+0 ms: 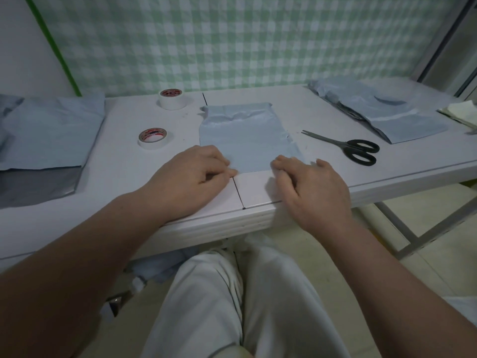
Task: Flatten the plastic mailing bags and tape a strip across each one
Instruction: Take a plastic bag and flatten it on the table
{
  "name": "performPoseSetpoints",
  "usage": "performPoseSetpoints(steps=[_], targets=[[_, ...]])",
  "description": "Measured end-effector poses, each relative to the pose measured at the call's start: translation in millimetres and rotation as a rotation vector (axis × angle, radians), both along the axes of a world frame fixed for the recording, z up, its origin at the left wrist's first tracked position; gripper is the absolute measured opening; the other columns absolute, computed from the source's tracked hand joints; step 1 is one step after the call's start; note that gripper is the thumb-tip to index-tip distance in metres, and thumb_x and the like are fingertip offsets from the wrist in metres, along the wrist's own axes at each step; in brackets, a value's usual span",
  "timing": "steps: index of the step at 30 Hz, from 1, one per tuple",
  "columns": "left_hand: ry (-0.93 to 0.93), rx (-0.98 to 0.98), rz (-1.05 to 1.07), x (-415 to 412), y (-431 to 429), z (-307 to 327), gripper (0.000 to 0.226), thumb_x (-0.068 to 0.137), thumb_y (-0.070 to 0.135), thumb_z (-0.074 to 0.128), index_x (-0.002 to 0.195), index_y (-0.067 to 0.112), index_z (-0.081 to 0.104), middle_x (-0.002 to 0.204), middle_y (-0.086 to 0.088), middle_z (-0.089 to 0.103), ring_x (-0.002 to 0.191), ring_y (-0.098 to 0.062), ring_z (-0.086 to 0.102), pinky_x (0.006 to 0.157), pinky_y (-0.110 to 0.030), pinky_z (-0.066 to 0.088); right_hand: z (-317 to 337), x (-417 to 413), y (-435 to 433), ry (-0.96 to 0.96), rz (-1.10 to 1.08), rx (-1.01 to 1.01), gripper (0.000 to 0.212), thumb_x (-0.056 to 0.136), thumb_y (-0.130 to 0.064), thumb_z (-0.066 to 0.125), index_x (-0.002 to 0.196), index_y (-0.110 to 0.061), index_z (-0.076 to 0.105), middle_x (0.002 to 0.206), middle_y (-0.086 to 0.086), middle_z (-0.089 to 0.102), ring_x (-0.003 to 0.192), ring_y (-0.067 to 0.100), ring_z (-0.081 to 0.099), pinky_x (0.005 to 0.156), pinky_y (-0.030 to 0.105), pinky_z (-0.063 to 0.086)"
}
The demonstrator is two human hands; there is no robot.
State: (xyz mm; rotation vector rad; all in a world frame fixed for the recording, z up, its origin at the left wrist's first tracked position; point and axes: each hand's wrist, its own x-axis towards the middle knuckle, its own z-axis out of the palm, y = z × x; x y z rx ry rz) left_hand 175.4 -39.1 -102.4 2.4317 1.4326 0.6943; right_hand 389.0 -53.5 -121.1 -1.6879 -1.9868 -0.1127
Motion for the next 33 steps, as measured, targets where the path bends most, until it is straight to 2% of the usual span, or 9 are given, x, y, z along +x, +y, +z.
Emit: performPoseSetpoints(steps=[4,6,9,14,18,21,26,30,33], targets=[[-0.011,0.007,0.015,0,-2,1,0.069,0.076,0.059,0.026,0.101,0.018,0.075,0.111,0.007,0.064,0.109,-0.012,0.052,0.088,-0.018,0.034,5,6,0,0.066,-0.011,-0.031,0.03,0.095,-0.026,0.041,0.109,-0.03,0.067,0.107,-0.006,0.07,0.086,0.031,0.053,0.081,0.027,0.026],[-0.025,0.01,0.027,-4,-3,0,0.068,0.076,0.059,0.028,0.099,0.017,0.076,0.111,0.007,0.066,0.11,-0.009,0.05,0.087,-0.009,0.029,5,9,1,0.091,-0.03,-0.065,0.031,0.095,-0.029,0.04,0.112,-0.036,0.065,0.106,-0.009,0.07,0.08,0.023,0.042,0.07,0.028,0.023],[-0.031,0.011,0.057,-14,-7,-1,0.059,0.081,0.055,0.036,0.1,0.017,0.076,0.113,0.009,0.066,0.109,-0.005,0.047,0.088,-0.004,0.025,3,10,3,0.121,-0.045,-0.079,0.031,0.094,-0.031,0.04,0.112,-0.038,0.064,0.102,-0.007,0.07,0.081,0.018,0.036,0.067,0.029,0.025],[-0.046,-0.011,0.116,-27,-15,0,0.045,0.083,0.043,0.043,0.099,0.017,0.076,0.111,0.009,0.066,0.108,-0.007,0.048,0.087,-0.014,0.03,5,7,3,0.12,-0.064,-0.097,0.031,0.092,-0.032,0.04,0.11,-0.037,0.065,0.096,-0.001,0.07,0.094,0.027,0.054,0.067,0.03,0.03],[-0.038,-0.014,0.135,-31,-21,1,0.044,0.084,0.042,0.044,0.101,0.016,0.076,0.114,0.006,0.065,0.112,-0.013,0.05,0.091,-0.021,0.031,14,4,-1,0.118,-0.09,-0.139,0.032,0.092,-0.03,0.04,0.109,-0.034,0.067,0.1,-0.001,0.07,0.094,0.025,0.057,0.068,0.029,0.032],[-0.036,-0.002,0.145,-30,-24,1,0.029,0.093,0.032,0.051,0.105,0.019,0.074,0.12,0.004,0.064,0.116,-0.017,0.049,0.093,-0.022,0.032,19,2,-4,0.108,-0.101,-0.157,0.033,0.091,-0.028,0.04,0.107,-0.033,0.068,0.102,0.001,0.069,0.094,0.026,0.057,0.07,0.029,0.035],[-0.038,-0.017,0.16,-29,-25,1,0.023,0.093,0.022,0.054,0.106,0.022,0.073,0.123,0.007,0.062,0.113,-0.011,0.051,0.091,-0.02,0.033,21,2,0,0.093,-0.135,-0.154,0.032,0.09,-0.028,0.04,0.102,-0.027,0.07,0.095,0.005,0.069,0.084,0.029,0.055,0.069,0.031,0.04],[-0.065,-0.03,0.149,-31,-25,3,0.023,0.093,0.023,0.055,0.107,0.023,0.073,0.121,0.009,0.061,0.107,-0.006,0.053,0.09,-0.017,0.035,25,0,10,0.048,-0.196,-0.112,0.03,0.09,-0.028,0.041,0.091,-0.018,0.069,0.084,0.009,0.066,0.071,0.027,0.046,0.061,0.03,0.033],[-0.067,-0.04,0.131,-32,-22,5,0.021,0.092,0.024,0.057,0.105,0.021,0.073,0.116,0.01,0.063,0.105,-0.005,0.054,0.089,-0.011,0.037,29,1,18,0.011,-0.206,-0.064,0.028,0.09,-0.028,0.043,0.091,-0.018,0.069,0.084,0.009,0.067,0.075,0.031,0.053,0.061,0.03,0.035]])
